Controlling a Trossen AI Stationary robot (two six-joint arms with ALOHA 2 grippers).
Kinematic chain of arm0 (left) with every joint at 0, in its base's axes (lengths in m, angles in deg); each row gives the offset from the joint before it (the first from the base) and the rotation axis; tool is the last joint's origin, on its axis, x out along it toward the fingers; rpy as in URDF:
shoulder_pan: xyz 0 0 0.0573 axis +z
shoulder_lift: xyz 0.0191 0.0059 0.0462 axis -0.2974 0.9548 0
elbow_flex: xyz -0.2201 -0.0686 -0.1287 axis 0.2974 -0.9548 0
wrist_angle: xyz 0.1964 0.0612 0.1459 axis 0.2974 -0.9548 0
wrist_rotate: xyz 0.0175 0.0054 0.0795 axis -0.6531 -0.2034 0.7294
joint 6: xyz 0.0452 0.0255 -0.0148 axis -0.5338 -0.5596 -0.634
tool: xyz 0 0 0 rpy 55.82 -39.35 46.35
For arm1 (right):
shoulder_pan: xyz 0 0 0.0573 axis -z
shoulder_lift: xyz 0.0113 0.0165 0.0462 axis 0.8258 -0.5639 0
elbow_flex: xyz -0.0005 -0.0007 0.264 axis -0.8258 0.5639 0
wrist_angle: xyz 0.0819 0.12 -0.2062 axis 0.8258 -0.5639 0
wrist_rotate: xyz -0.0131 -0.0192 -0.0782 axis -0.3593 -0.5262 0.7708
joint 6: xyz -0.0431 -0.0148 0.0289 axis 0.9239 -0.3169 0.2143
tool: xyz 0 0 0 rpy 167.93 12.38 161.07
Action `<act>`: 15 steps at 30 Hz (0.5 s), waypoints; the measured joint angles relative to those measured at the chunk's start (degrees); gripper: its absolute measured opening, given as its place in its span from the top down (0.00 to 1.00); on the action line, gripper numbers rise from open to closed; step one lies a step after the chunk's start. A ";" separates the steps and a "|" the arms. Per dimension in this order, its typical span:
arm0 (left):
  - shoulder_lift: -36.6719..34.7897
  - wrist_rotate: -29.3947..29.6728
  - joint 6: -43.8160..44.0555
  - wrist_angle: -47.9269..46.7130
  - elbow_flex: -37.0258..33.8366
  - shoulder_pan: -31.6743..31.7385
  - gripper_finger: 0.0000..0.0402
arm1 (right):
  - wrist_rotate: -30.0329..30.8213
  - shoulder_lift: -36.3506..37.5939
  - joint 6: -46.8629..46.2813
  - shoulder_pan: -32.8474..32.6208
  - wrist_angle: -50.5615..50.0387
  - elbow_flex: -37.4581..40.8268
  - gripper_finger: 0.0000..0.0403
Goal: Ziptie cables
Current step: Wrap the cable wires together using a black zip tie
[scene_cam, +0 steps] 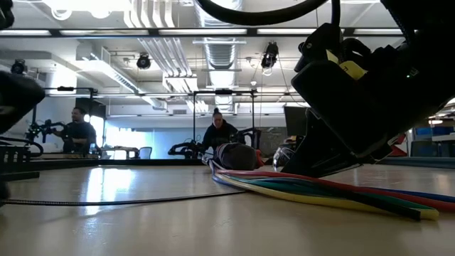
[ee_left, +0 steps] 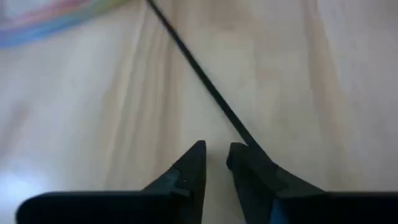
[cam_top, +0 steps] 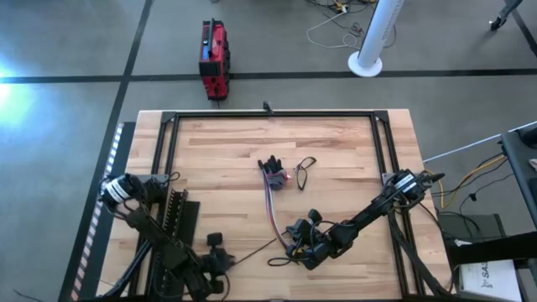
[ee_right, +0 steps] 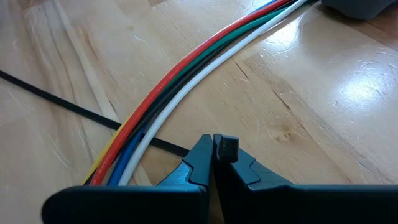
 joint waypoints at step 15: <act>2.70 1.19 -39.81 10.11 -0.07 3.80 0.78 | -0.02 -0.02 0.02 0.00 0.02 0.00 1.00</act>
